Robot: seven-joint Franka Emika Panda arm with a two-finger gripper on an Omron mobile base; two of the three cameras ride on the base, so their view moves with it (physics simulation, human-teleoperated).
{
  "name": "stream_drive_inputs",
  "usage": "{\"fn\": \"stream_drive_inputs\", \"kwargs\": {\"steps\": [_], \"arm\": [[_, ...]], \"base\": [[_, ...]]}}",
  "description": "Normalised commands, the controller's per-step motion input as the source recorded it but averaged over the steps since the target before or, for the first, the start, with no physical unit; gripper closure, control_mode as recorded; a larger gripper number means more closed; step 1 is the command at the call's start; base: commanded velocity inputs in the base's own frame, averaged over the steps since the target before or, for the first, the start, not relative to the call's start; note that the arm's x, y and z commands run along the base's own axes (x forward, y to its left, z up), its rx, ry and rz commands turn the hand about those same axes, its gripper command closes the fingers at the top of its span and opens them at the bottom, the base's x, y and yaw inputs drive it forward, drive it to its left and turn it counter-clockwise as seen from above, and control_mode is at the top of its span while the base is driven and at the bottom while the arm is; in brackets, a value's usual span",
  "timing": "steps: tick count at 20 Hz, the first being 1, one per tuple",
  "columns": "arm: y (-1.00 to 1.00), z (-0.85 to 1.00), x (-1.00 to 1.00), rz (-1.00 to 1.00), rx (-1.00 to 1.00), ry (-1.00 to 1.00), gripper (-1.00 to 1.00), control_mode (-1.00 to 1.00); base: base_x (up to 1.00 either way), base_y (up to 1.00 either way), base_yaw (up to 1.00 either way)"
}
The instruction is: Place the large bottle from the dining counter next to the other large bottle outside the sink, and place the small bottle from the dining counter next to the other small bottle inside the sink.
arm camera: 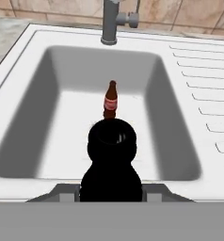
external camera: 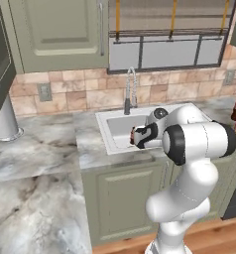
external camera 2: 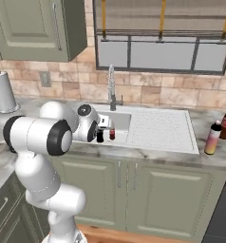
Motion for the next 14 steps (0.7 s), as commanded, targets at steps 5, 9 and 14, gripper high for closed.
{"fn": "stream_drive_inputs", "kwargs": {"steps": [5, 9, 14], "arm": [[0.00, 0.00, 0.00, 0.00, 0.00, 0.00, 1.00, 1.00], [0.00, 0.00, 0.00, 0.00, 0.00, 0.00, 1.00, 1.00], [0.00, 0.00, 0.00, 0.00, 0.00, 0.00, 1.00, 1.00]], "base": [[0.27, 0.30, -0.02], [0.27, 0.29, -0.01], [0.34, 0.24, 0.00]]}}
